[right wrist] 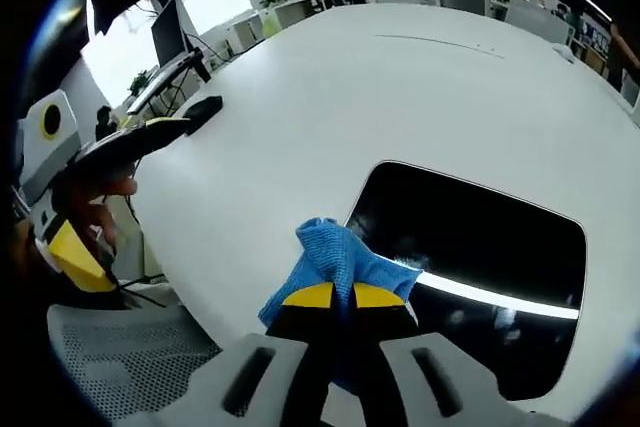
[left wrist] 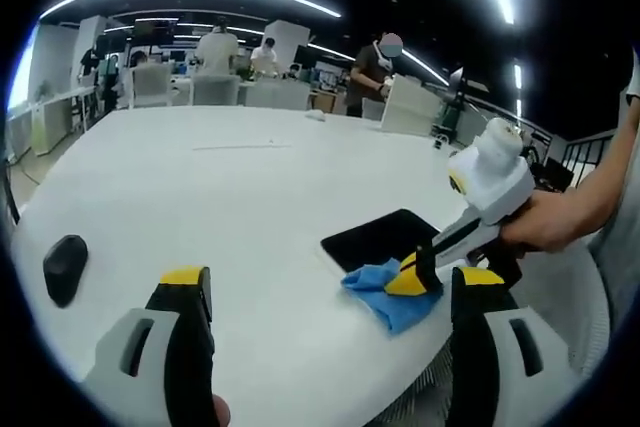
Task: Wipe the mirror surface with the cleaning cloth until all visible marks leave the cleaned area.
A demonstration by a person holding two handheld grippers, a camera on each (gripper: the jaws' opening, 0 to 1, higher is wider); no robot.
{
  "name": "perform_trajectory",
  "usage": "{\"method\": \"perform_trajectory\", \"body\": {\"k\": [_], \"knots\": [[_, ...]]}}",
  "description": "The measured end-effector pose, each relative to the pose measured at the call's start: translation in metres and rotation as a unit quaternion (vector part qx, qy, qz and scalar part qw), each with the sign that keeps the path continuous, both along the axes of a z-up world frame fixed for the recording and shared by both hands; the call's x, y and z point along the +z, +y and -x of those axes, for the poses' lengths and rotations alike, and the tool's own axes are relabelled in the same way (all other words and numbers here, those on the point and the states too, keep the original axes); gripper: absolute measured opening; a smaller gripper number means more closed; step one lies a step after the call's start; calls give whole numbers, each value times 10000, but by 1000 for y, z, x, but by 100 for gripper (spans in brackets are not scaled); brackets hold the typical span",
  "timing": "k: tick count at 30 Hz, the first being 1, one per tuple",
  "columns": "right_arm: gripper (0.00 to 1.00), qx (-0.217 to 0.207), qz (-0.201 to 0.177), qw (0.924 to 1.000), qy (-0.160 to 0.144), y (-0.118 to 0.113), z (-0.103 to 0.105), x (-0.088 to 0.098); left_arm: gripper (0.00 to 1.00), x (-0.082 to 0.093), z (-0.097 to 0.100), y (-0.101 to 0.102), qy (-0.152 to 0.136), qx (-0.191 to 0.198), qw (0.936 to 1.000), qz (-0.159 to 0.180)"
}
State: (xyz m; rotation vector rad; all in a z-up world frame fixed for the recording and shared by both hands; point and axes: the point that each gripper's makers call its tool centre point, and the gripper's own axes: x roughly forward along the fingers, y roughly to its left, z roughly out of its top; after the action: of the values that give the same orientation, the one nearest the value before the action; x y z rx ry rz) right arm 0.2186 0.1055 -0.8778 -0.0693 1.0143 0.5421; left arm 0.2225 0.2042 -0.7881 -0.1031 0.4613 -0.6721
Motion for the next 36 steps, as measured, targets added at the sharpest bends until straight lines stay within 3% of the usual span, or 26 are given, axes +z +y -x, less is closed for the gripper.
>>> {"method": "perform_trajectory", "body": {"k": [14,36], "knots": [[0,72,79,9999,-83,3,-13,-1,99,-2,-1,0,29,-10,10000,-84],[0,26,79,9999,-98,2,-72,-1,99,0,13,2,57,53,9999,-97]]}}
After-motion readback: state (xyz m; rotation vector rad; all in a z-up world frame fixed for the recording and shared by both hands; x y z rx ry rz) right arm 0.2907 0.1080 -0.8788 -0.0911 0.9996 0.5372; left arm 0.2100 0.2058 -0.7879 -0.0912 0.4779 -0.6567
